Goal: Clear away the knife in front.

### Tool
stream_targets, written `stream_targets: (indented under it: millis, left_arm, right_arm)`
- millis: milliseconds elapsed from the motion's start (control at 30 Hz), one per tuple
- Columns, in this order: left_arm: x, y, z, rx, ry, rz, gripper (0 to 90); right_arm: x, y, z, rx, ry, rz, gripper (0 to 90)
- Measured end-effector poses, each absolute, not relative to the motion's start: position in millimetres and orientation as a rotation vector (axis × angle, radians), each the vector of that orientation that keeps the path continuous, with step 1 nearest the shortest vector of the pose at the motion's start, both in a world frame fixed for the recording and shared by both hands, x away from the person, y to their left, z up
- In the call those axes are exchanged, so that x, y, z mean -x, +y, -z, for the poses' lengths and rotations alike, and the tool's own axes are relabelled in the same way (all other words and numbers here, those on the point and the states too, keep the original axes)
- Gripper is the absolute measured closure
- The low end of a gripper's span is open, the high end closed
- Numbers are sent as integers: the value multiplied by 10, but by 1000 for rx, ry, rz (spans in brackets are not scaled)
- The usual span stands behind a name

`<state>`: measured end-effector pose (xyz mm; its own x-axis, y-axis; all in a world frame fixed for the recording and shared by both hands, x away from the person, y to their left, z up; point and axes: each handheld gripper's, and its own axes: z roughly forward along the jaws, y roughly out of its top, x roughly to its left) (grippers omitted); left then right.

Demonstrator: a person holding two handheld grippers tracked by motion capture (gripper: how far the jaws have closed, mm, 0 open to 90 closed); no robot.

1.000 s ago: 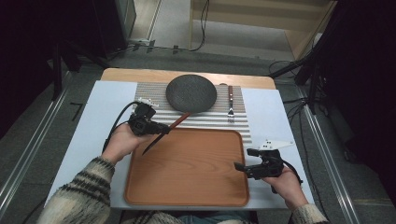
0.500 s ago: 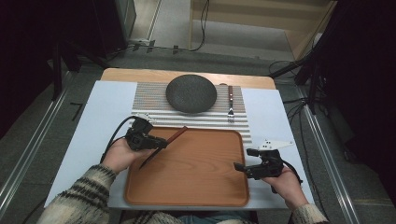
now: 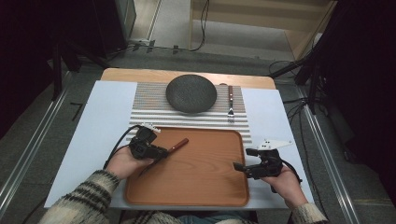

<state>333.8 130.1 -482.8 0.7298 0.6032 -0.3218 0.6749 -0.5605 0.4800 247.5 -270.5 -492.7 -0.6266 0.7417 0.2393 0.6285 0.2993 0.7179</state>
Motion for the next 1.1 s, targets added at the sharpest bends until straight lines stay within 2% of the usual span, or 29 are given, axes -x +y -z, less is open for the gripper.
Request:
stream_targets:
  millis: [133, 333, 367, 400, 467, 600, 733, 933, 1100]
  left_arm:
    - [-3331, 1296, 4861, -2343, 951, 161, 764]
    - [-3331, 1316, 4819, -2271, 916, 178, 533]
    - [-3330, 1318, 4799, -2256, 899, 155, 533]
    - [-3325, 1312, 4777, -2225, 870, 141, 445]
    - [-3318, 1299, 4765, -2217, 836, 110, 376]
    - [-3311, 1254, 4746, -2221, 798, 79, 318]
    - [-3304, 1209, 4727, -2229, 794, 55, 312]
    - [-3330, 1131, 4698, -2197, 780, 88, 354]
    - [-3362, 950, 4714, -2239, 757, 92, 395]
  right_arm:
    - [-2478, -2703, 4927, -1282, 2419, -1237, 132]
    - [-2476, -2704, 4928, -1281, 2420, -1233, 132]
    - [-2475, -2704, 4928, -1282, 2420, -1233, 132]
    - [-2475, -2705, 4930, -1282, 2421, -1232, 132]
    - [-2474, -2706, 4932, -1284, 2423, -1228, 132]
    - [-2470, -2709, 4933, -1286, 2423, -1226, 132]
    - [-2458, -2717, 4934, -1290, 2420, -1224, 132]
    - [-2429, -2745, 4938, -1303, 2411, -1219, 132]
    - [-2377, -2786, 4945, -1321, 2402, -1213, 132]
